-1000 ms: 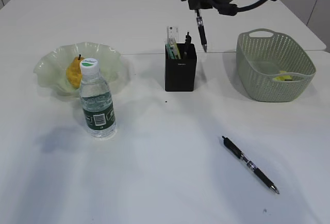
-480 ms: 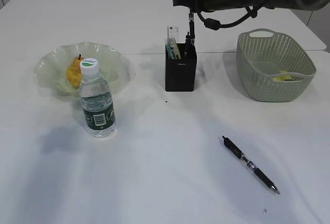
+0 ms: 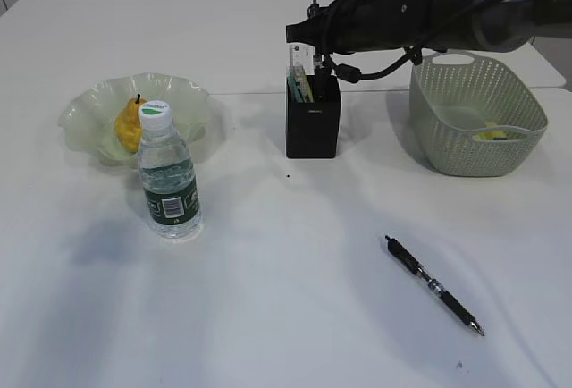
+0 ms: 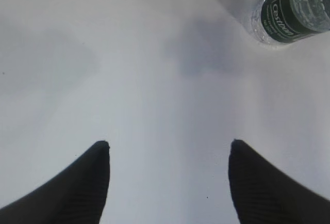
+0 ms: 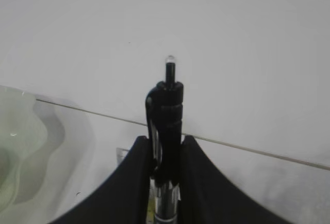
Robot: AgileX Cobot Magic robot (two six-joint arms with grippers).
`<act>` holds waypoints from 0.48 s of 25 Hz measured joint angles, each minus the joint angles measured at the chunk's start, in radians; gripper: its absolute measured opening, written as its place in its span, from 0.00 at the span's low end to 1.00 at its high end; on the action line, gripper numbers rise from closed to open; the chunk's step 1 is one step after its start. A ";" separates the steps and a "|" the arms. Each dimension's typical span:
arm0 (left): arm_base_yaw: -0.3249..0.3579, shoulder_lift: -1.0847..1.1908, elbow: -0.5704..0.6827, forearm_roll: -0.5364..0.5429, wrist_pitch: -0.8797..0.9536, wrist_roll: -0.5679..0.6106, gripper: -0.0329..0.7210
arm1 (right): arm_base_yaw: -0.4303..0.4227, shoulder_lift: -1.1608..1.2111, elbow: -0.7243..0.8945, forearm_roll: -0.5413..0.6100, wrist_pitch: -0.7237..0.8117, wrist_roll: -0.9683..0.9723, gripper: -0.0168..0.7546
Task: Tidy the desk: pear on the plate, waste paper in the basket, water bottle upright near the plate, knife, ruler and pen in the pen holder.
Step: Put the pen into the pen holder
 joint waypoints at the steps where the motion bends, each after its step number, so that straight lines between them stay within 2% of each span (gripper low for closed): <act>1: 0.000 0.000 0.000 0.000 0.000 0.000 0.72 | 0.007 0.002 0.000 0.000 0.000 0.000 0.18; 8: 0.000 0.002 0.000 0.000 0.000 0.000 0.72 | 0.023 0.018 0.000 0.000 0.004 0.000 0.19; 12: 0.000 0.002 0.000 0.000 0.000 0.000 0.72 | 0.023 0.018 0.000 0.000 0.010 0.000 0.26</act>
